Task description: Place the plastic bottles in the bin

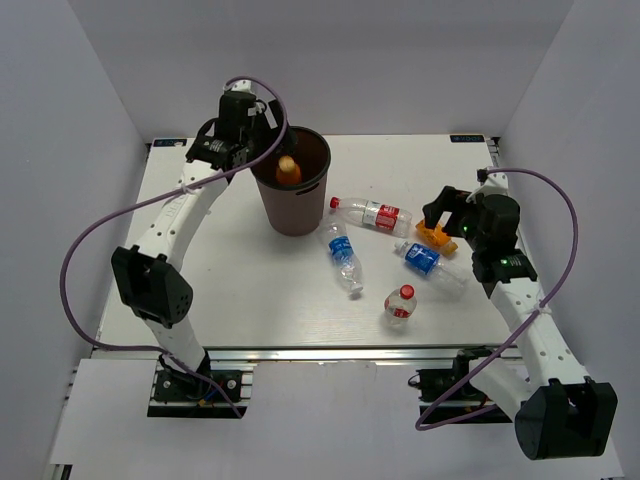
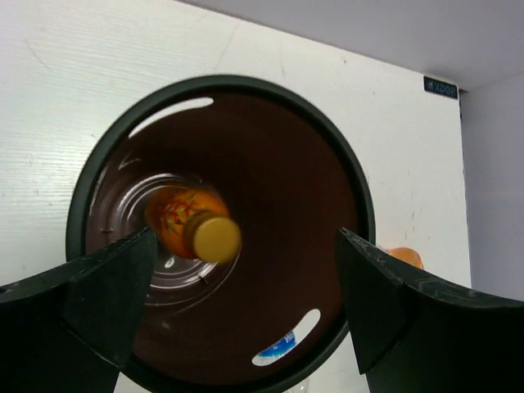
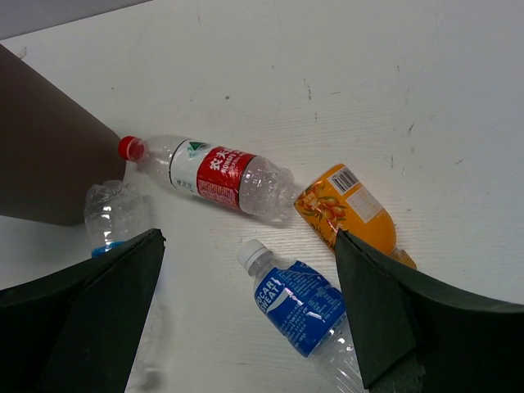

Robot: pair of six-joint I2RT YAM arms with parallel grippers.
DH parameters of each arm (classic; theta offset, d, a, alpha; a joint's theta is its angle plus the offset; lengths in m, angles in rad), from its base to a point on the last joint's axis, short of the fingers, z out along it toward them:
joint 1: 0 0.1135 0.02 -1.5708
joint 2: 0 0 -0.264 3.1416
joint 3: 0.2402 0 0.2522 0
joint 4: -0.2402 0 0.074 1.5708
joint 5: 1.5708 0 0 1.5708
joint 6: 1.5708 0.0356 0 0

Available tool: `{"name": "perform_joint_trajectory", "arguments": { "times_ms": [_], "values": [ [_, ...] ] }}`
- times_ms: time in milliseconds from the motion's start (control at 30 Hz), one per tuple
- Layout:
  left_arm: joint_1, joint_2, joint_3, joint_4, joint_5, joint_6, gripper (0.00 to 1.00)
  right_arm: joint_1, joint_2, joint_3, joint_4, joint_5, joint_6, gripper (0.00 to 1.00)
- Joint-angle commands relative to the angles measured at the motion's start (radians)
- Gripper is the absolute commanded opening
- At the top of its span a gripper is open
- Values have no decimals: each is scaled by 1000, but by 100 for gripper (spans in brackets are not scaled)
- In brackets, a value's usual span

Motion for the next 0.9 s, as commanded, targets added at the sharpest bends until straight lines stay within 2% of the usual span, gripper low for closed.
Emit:
{"name": "perform_joint_trajectory", "arguments": {
  "times_ms": [0,100,233,300,367,400,433,567,867],
  "values": [
    [-23,-39,83,-3,-45,13,98,-1,1,31,1,-3,-16,89],
    [-69,-69,68,22,-63,10,98,-1,-10,23,8,-7,-14,89],
    [-171,-166,-48,28,-152,-1,98,-1,-15,17,11,11,-11,89],
    [-211,-213,-195,37,-200,-63,98,-2,-16,18,1,23,-11,89],
    [-302,-291,-324,132,-209,-100,98,-1,-25,12,7,68,-8,89],
    [-332,-307,-437,169,-211,-138,98,-2,-27,9,11,77,-5,89],
    [-393,-310,-474,212,-197,-151,98,-1,-35,5,12,89,-2,89],
    [-494,-153,-480,146,-203,-218,98,-1,-48,-8,15,111,18,89],
    [-534,84,-466,209,-210,-306,98,-1,-58,-8,3,112,32,89]
  ]
}}
